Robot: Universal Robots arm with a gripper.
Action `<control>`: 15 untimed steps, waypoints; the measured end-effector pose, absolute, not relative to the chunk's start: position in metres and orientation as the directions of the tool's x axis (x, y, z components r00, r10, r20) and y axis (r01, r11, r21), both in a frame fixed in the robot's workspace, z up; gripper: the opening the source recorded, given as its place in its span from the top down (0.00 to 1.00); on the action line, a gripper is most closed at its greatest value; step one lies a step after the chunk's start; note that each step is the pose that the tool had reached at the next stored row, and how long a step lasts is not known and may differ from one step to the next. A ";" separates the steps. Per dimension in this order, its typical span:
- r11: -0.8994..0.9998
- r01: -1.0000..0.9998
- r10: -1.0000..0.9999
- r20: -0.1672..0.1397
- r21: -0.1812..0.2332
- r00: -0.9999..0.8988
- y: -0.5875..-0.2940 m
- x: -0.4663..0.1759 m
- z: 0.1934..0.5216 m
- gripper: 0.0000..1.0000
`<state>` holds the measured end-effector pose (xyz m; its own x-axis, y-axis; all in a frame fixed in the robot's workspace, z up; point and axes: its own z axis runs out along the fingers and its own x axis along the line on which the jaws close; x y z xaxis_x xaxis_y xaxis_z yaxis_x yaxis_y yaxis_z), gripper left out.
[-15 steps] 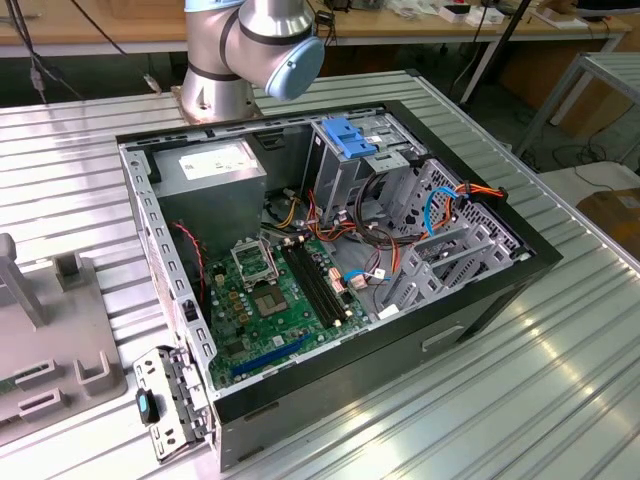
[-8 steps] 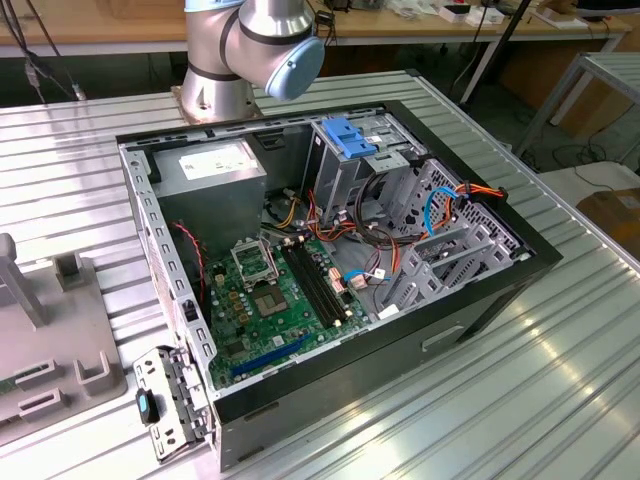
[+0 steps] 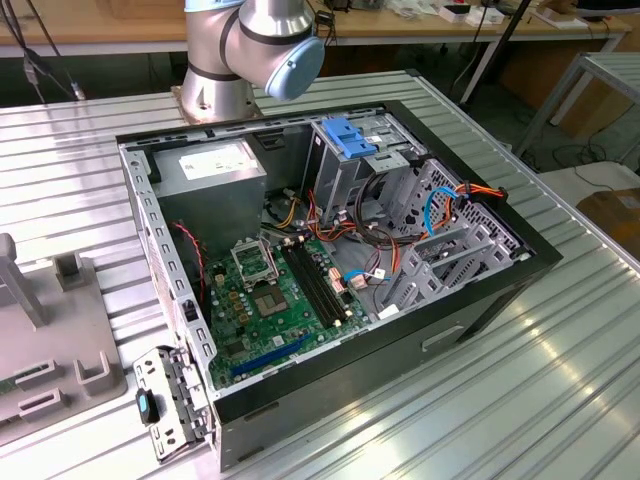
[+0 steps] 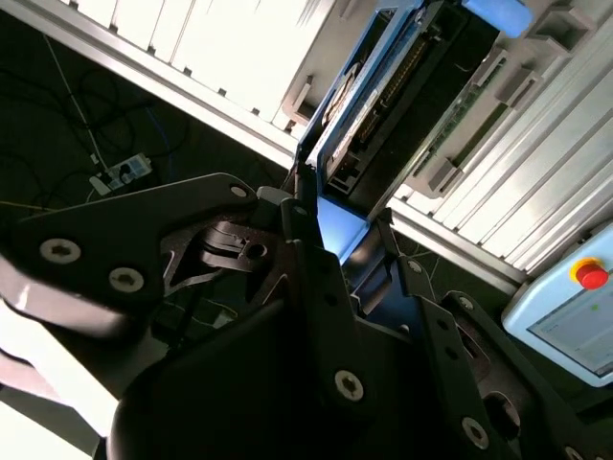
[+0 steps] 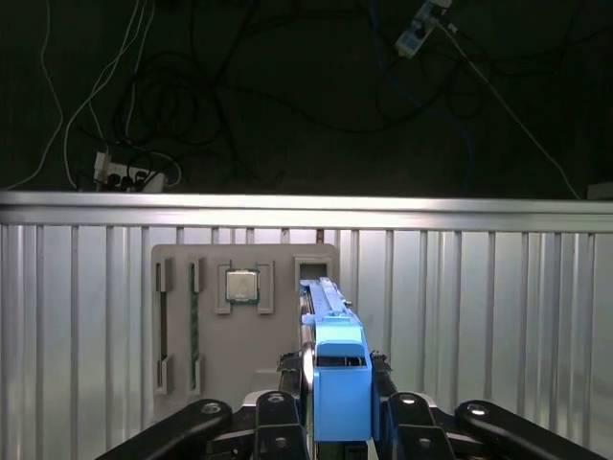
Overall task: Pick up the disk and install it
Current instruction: 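Pick up the disk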
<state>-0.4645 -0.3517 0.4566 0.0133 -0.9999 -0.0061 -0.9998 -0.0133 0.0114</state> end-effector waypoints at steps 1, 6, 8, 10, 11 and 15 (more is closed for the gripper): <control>-0.013 -1.000 -1.000 -0.006 0.011 0.013 -0.352 -0.465 0.459 0.64; -0.013 -1.000 -1.000 -0.006 0.011 0.013 -0.352 -0.465 0.462 0.64; -0.013 -1.000 -1.000 -0.006 0.011 0.013 -0.351 -0.465 0.468 0.64; -0.013 -1.000 -1.000 -0.006 0.011 0.013 -0.351 -0.465 0.472 0.64; -0.013 -1.000 -1.000 -0.006 0.011 0.013 -0.351 -0.465 0.474 0.64; -0.013 -1.000 -1.000 -0.004 0.011 0.013 -0.351 -0.464 0.474 0.64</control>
<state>-0.4645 -0.3512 0.4744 0.0132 -0.9999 -0.0040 -0.9998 -0.0133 0.0115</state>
